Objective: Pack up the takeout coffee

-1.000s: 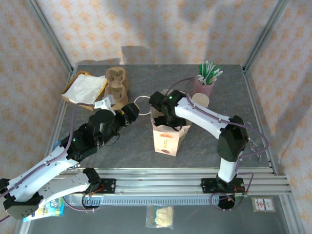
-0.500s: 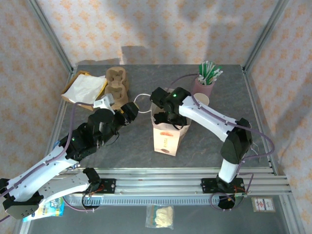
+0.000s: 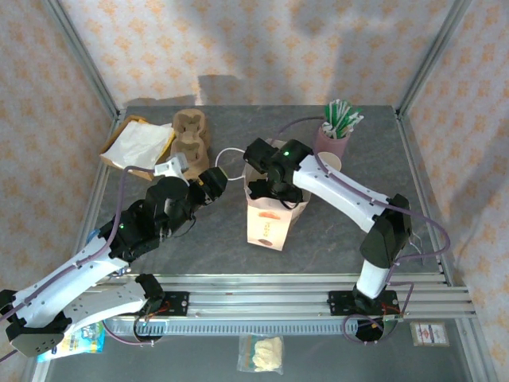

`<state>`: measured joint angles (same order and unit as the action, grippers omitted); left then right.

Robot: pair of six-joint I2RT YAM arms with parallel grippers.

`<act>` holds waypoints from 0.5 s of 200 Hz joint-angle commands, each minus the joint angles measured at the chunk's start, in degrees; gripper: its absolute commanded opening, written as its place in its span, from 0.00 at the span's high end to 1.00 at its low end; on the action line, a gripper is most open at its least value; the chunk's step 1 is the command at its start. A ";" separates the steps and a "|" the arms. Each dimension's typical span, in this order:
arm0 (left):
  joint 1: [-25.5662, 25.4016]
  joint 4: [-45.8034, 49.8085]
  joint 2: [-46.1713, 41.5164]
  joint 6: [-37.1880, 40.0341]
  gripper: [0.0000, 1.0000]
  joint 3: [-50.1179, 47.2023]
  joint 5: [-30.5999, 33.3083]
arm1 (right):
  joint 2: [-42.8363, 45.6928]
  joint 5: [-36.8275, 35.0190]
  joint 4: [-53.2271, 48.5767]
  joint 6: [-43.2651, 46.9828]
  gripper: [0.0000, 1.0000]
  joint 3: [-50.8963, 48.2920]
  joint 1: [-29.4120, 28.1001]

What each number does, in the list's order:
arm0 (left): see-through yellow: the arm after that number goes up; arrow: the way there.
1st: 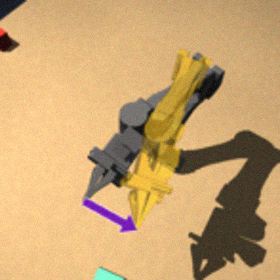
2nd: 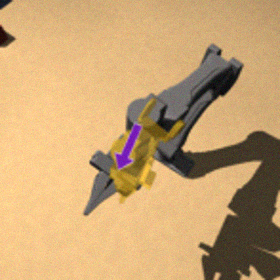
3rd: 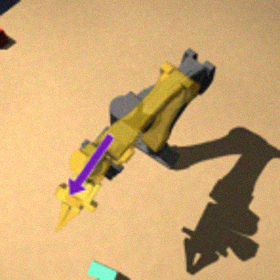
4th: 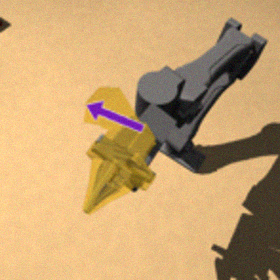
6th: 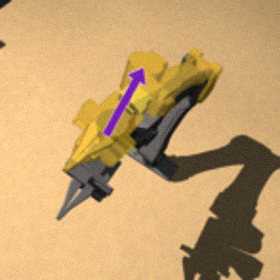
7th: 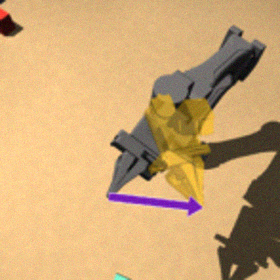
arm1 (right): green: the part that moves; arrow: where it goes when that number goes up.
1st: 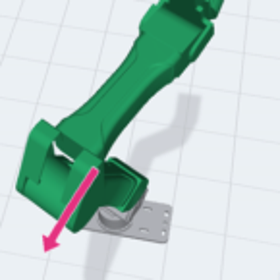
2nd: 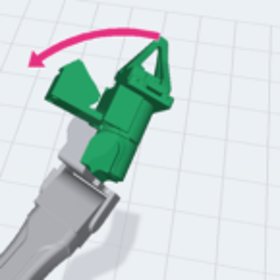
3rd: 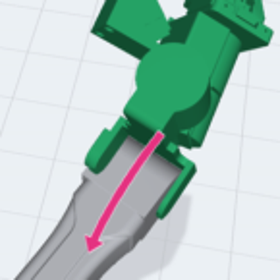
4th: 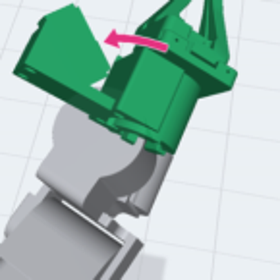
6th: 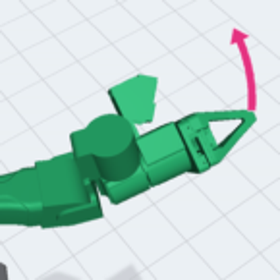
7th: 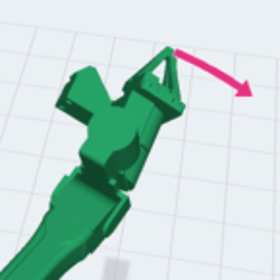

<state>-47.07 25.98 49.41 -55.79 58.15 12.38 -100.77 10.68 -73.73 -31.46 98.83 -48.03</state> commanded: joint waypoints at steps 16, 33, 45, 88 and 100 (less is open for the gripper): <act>0.49 0.46 0.94 1.32 0.30 2.48 -1.63 | -0.88 -1.88 -1.24 -0.54 0.00 -0.29 -0.83; 0.44 0.20 1.46 1.69 0.28 2.31 -3.54 | -1.00 -2.21 -1.19 -0.79 0.00 -0.99 -0.90; 0.43 -0.04 1.78 1.98 0.28 2.27 -5.05 | -1.11 -2.28 -1.19 -1.06 0.00 -1.20 -0.96; 0.38 1.95 1.28 1.37 0.29 2.06 -9.09 | -1.98 -2.60 -1.21 -1.42 0.00 -1.27 -1.01; 0.28 1.06 1.29 1.15 0.30 1.20 -10.79 | -2.15 -2.80 -1.23 -1.58 0.00 -1.19 -1.01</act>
<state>-47.09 26.74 51.31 -54.96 59.11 5.48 -101.78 10.28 -73.73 -31.90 98.19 -48.62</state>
